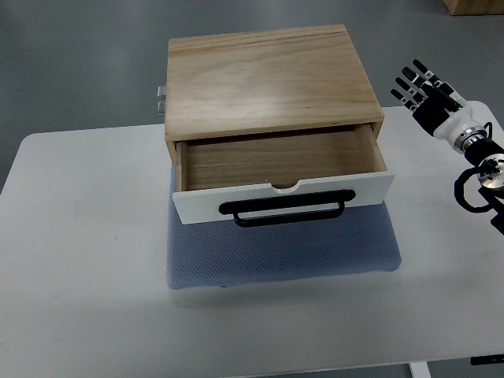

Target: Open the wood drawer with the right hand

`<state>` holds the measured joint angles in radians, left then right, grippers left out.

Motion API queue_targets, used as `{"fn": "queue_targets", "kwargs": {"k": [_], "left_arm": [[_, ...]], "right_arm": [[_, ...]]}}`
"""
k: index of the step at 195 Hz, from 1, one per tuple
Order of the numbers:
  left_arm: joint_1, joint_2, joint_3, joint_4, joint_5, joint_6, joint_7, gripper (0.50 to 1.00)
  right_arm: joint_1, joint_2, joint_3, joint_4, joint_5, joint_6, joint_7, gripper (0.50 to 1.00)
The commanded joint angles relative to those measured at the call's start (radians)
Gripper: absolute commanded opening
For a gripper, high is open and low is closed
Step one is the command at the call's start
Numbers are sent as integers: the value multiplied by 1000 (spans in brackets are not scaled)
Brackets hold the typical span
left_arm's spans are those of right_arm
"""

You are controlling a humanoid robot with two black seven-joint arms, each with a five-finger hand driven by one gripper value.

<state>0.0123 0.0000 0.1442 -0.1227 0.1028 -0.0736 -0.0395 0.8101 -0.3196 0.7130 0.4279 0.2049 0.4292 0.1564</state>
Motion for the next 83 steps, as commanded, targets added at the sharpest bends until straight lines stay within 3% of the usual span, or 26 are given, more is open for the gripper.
{"fn": "queue_targets", "kwargs": {"k": [1,83], "left_arm": [[0,0,0,0,0,0,0,1000],[0,0,0,0,0,0,1,1000]], "right_arm": [[-3,5,-3,2,8,6,0,944],[-8,5,-3,8,8,-1,-3,944]]}}
